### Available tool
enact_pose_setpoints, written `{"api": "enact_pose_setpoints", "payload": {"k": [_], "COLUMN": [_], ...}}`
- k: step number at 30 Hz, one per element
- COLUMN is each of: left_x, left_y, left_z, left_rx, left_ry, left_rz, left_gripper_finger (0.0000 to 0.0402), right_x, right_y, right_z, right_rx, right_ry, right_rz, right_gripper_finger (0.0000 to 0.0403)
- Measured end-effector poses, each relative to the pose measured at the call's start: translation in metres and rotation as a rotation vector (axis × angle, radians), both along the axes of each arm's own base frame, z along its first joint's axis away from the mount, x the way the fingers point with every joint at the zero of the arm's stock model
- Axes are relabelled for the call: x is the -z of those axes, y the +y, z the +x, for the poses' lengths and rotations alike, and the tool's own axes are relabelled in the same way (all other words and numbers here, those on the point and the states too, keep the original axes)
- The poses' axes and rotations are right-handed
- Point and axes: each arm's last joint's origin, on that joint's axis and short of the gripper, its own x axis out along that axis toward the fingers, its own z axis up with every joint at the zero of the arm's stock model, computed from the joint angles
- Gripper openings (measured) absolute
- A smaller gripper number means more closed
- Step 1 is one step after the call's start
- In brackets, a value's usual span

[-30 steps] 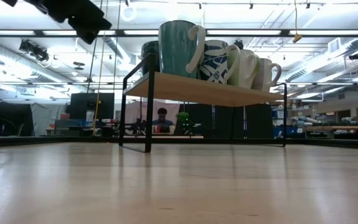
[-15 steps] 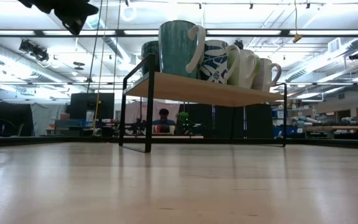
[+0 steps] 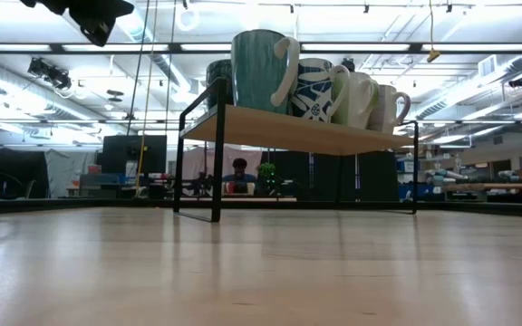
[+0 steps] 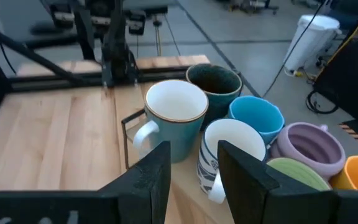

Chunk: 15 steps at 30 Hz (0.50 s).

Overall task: Place coffee mugs
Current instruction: Return to Home Position

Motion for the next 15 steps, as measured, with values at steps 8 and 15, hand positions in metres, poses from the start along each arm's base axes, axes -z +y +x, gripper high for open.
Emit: {"api": "enact_pose_setpoints", "payload": {"k": [8,15], "left_x": [0.000,-0.001], "left_y": [0.000,0.000], "left_z": [0.000,0.000], "left_rx": [-0.011,-0.011], "left_ry": [0.000,-0.006], "left_rz": [-0.001,-0.002], "left_gripper_finger": [0.0137,0.0137], "right_x": [0.025,0.040], "right_y": [-0.007,-0.007], "right_z": [-0.037,-0.062], "right_rx": [-0.034,-0.263], "right_ry": [-0.167,-0.326], "right_rz": [0.043,0.043], "right_gripper_finger": [0.0138,0.0138]}}
